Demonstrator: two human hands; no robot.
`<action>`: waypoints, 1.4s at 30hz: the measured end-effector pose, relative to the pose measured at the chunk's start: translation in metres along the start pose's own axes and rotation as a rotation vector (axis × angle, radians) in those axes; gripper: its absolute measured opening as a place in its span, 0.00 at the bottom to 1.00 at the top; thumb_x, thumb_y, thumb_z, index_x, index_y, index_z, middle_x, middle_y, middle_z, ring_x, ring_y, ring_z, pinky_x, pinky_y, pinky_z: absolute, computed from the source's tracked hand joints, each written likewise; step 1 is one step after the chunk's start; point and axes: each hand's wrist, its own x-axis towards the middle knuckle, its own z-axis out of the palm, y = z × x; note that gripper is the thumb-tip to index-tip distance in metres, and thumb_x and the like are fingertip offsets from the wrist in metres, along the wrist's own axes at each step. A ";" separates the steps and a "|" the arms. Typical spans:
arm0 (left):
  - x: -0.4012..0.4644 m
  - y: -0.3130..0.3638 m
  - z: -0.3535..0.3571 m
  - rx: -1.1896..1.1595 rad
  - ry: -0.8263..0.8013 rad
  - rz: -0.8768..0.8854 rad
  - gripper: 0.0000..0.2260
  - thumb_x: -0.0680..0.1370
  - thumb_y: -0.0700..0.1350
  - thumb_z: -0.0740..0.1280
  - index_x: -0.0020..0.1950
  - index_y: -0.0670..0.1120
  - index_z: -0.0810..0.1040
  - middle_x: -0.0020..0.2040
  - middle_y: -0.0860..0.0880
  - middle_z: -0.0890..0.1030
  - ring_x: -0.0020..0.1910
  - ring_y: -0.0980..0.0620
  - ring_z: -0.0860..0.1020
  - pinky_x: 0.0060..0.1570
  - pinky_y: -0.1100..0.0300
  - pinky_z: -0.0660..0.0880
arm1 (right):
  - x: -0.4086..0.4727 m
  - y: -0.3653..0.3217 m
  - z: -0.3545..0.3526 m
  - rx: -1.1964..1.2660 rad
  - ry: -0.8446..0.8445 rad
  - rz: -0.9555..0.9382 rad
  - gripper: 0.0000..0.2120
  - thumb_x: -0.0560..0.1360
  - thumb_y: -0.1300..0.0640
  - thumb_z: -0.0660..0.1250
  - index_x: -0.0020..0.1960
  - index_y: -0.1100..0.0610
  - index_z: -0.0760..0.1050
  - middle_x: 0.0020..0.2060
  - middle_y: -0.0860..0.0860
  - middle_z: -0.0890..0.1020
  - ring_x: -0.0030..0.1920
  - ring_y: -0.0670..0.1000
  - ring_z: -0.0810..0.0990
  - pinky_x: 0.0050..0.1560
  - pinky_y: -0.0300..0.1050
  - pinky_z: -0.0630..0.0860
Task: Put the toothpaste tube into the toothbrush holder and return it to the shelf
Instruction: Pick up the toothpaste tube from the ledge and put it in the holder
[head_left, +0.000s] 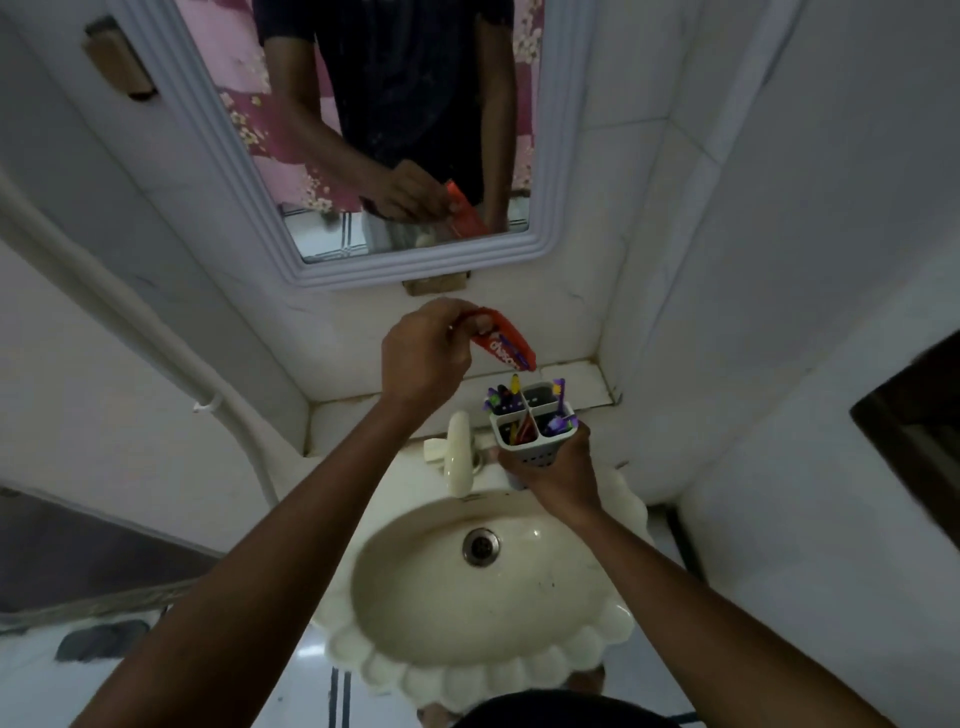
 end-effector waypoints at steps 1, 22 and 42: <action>0.000 0.004 0.008 0.032 -0.041 0.030 0.09 0.83 0.52 0.69 0.56 0.52 0.87 0.50 0.54 0.88 0.44 0.52 0.84 0.41 0.54 0.80 | -0.003 -0.002 -0.001 0.003 0.002 0.004 0.59 0.52 0.29 0.92 0.76 0.43 0.71 0.65 0.44 0.87 0.63 0.46 0.89 0.58 0.56 0.90; -0.014 -0.002 0.105 0.320 -0.533 -0.074 0.13 0.83 0.46 0.63 0.56 0.51 0.88 0.51 0.51 0.88 0.56 0.45 0.81 0.59 0.46 0.62 | -0.017 -0.017 -0.003 -0.036 -0.005 -0.014 0.63 0.51 0.26 0.91 0.77 0.43 0.67 0.67 0.43 0.84 0.64 0.47 0.88 0.55 0.54 0.91; -0.053 -0.038 0.047 -0.073 -0.175 -0.335 0.11 0.82 0.56 0.65 0.60 0.55 0.83 0.50 0.58 0.87 0.54 0.55 0.85 0.67 0.41 0.73 | -0.026 -0.041 -0.010 -0.089 0.038 -0.050 0.62 0.55 0.34 0.91 0.82 0.44 0.65 0.70 0.45 0.83 0.68 0.52 0.84 0.65 0.53 0.85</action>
